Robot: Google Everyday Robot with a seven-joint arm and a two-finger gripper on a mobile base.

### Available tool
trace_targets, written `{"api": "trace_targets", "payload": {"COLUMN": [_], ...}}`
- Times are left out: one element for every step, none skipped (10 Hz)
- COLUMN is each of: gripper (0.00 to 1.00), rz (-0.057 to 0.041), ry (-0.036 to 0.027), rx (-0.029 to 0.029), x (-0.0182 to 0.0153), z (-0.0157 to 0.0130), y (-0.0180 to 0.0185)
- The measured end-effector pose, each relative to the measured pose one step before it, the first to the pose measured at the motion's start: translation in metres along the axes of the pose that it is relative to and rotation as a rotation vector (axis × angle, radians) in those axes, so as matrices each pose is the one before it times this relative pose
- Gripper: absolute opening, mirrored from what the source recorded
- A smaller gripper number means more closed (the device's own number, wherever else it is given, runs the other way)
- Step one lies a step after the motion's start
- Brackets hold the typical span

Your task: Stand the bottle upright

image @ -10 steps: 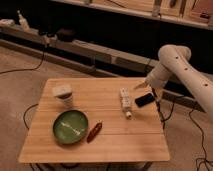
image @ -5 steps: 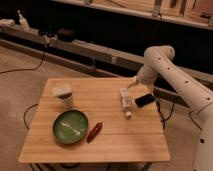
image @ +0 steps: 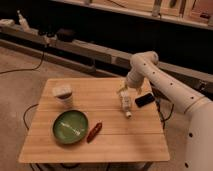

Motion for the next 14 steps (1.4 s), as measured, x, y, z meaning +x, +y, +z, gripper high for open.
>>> {"api": "trace_targets", "payload": {"gripper": [0.77, 0.77, 0.77, 0.77, 0.77, 0.77, 0.77, 0.76, 0.72, 0.6, 0.52, 0.42, 0.33, 0.21], "rz": [-0.01946, -0.02272, -0.0098, -0.00651, -0.0018, -0.00361, -0.01521, -0.01012, -0.00533, 0.02416, 0.02887, 0.03701, 0.03011, 0.03047], "ry": [0.0066, 0.01101, 0.00208, -0.00351, -0.00781, -0.02, -0.03652, -0.02168, -0.02814, -0.04213, -0.03743, -0.05116, -0.0502, -0.06533], "rx": [-0.02112, -0.02442, -0.00932, -0.00767, -0.00118, 0.01019, 0.00439, -0.00541, -0.0148, -0.02497, -0.00614, 0.00618, 0.00829, 0.01396], "x": [-0.0019, -0.00131, -0.00082, -0.00146, -0.00207, -0.00419, -0.00611, -0.00163, -0.00089, -0.00021, -0.00168, -0.00389, -0.0044, -0.00667], "z": [0.00686, 0.00927, 0.00657, 0.00962, 0.00799, 0.01244, 0.01164, 0.00622, 0.00664, 0.00375, -0.00141, -0.00729, -0.00897, -0.011], "y": [0.00206, 0.00316, 0.00059, 0.00074, -0.00015, -0.00329, -0.00429, -0.0026, -0.00179, 0.00034, -0.00033, -0.00342, -0.00408, -0.00621]}}
